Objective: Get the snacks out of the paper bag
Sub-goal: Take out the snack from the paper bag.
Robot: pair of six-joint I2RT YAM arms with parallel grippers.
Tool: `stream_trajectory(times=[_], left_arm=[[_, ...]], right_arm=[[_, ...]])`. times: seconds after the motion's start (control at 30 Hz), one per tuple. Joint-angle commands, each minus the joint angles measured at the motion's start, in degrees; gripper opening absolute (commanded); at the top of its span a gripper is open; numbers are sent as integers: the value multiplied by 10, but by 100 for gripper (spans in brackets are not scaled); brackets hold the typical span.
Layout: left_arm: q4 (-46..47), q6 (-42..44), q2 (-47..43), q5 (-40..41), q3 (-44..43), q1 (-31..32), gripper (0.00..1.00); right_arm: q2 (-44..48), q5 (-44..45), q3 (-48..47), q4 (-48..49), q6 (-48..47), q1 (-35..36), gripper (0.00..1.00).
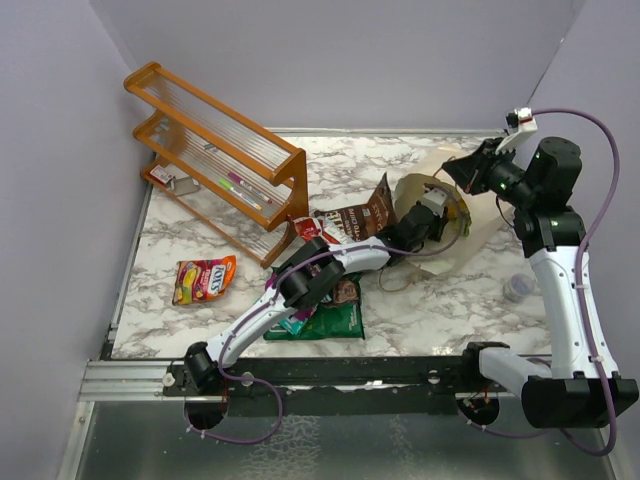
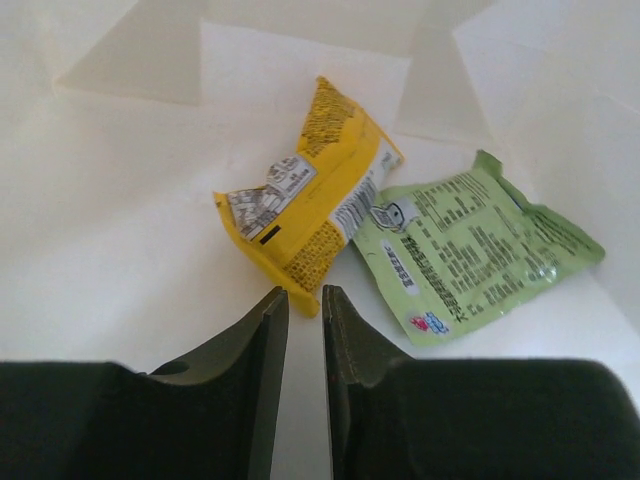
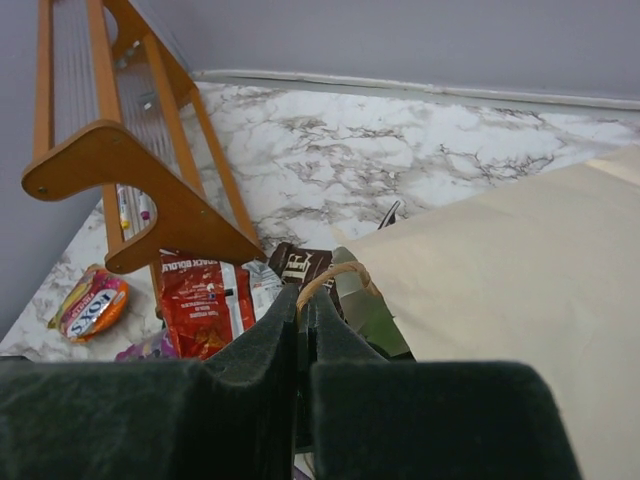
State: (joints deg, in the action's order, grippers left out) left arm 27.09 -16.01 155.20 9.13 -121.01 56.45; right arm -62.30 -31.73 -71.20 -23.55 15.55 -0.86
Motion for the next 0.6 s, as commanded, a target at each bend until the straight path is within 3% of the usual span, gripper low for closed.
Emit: stream_trajectory(times=[0.0,0.2,0.57], left_arm=[[-23,-125,-8,69,-17,-7,25],[-41,-192,17,99,-47,-10,37],[-64,-274,104,94,-152,-9,42]], right_arm=[[19,-40,-17,10,16,-2,1],[20,-35,-16,9,12,-2,1],[19,-33,-31,1,13,-3,1]])
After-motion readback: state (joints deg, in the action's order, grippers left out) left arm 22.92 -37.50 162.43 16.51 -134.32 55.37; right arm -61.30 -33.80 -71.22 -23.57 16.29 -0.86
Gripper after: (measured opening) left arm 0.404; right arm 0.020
